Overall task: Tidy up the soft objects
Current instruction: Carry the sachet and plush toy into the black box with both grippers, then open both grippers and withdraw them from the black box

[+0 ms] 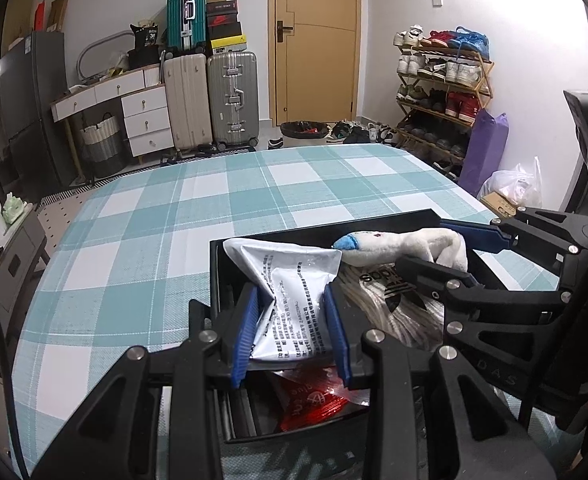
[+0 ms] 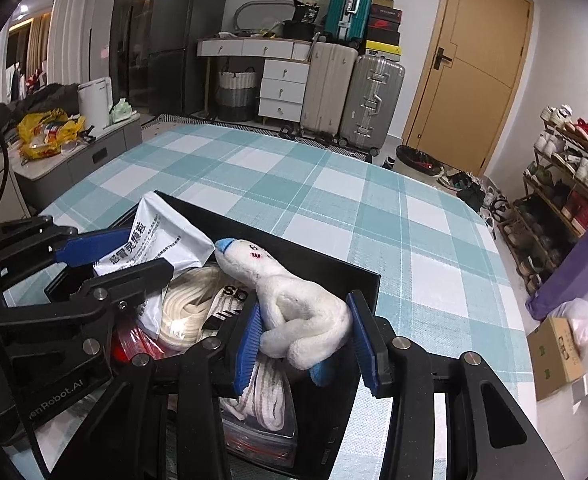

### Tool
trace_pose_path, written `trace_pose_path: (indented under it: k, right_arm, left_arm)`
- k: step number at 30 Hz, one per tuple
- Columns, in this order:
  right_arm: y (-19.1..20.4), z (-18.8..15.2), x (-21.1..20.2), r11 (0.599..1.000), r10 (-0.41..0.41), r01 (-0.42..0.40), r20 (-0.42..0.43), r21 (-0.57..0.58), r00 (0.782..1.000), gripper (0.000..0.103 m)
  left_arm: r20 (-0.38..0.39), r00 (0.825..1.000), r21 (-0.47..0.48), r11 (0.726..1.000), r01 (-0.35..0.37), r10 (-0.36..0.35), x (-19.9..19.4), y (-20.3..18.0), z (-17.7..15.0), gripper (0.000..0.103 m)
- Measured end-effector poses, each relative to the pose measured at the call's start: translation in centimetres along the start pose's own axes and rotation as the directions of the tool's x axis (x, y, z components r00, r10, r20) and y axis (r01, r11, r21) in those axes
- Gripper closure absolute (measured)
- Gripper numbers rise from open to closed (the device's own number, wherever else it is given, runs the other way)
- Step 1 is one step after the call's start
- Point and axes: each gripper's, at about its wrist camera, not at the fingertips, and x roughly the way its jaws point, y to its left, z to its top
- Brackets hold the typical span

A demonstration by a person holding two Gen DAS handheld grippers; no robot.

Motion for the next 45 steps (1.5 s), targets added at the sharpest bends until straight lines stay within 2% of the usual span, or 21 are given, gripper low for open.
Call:
trace_pose_path:
  k: [3, 7, 8, 12, 13, 14, 16, 18, 20, 25, 28, 31, 38, 45]
  right_arm:
    - [-0.1, 0.0, -0.1, 1.000, 0.013, -0.013, -0.009, -0.012, 1.000, 0.061]
    - [-0.8, -0.1, -1.2, 1.000, 0.023, -0.023, 0.029, 0.021, 0.999, 0.054]
    - [-0.9, -0.1, -1.6, 0.999, 0.021, -0.022, 0.038, 0.026, 0.999, 0.051]
    - [-1.9, -0.5, -3.1, 0.999, 0.000, -0.003, 0.061, 0.046, 0.998, 0.032]
    - [-2.2, -0.6, -3.5, 0.998, -0.001, -0.003, 0.070, 0.055, 0.998, 0.030]
    - [-2.6, -0.9, -4.0, 0.997, -0.004, -0.002, 0.077, 0.071, 0.997, 0.025]
    - [-3.1, -1.3, -4.8, 0.995, -0.001, -0.007, 0.081, 0.097, 0.997, 0.017]
    - [-3.9, -1.9, -5.7, 0.991, 0.023, -0.035, 0.091, 0.130, 0.996, 0.001]
    - [-4.2, -2.4, -6.6, 0.985, 0.062, -0.079, 0.113, 0.151, 0.992, 0.001]
    - [-3.8, -3.7, -8.7, 0.976, 0.122, -0.145, 0.148, 0.160, 0.981, 0.001]
    - [-3.4, -4.3, -10.0, 0.977, 0.108, -0.137, 0.177, 0.163, 0.978, 0.001]
    - [-3.2, -4.9, -10.8, 0.970, 0.130, -0.163, 0.183, 0.180, 0.974, 0.001]
    - [-2.4, -6.3, -10.5, 0.973, 0.147, -0.168, 0.134, 0.160, 0.980, 0.001]
    - [-2.8, -6.9, -10.1, 0.972, 0.156, -0.167, 0.076, 0.164, 0.985, 0.001]
  left_arm:
    - [-0.001, 1.000, 0.000, 1.000, 0.001, -0.001, 0.0, 0.0, 0.0, 0.068]
    - [-0.001, 1.000, -0.002, 1.000, 0.027, -0.027, -0.2, -0.3, 0.1, 0.051]
    - [0.005, 1.000, 0.002, 1.000, 0.016, -0.016, -0.4, -0.4, 0.2, 0.043]
    - [0.026, 1.000, 0.008, 1.000, 0.018, -0.018, -1.4, -0.6, 0.3, 0.041]
    - [0.028, 0.999, 0.008, 1.000, 0.015, -0.015, -1.6, -0.6, 0.3, 0.035]
    - [0.033, 0.999, 0.005, 1.000, -0.001, 0.001, -2.0, -0.5, 0.3, 0.023]
    - [0.051, 0.998, -0.001, 1.000, -0.029, 0.029, -2.6, -0.3, 0.3, 0.012]
    - [0.065, 0.998, -0.017, 1.000, -0.023, 0.024, -3.5, 0.2, 0.1, 0.006]
    - [0.073, 0.997, -0.034, 0.999, -0.020, 0.022, -4.2, 0.4, 0.0, 0.000]
    - [0.109, 0.993, -0.043, 0.998, -0.036, 0.040, -6.5, 0.3, -0.8, 0.000]
    - [0.115, 0.992, -0.047, 0.998, -0.042, 0.047, -7.5, 0.2, -1.4, 0.000]
    - [0.115, 0.992, -0.054, 0.997, -0.052, 0.058, -8.3, 0.3, -2.4, 0.000]
    - [0.083, 0.993, -0.084, 0.993, -0.083, 0.090, -8.8, 0.9, -4.6, 0.000]
    - [0.059, 0.994, -0.093, 0.992, -0.083, 0.089, -8.4, 0.6, -5.6, 0.000]
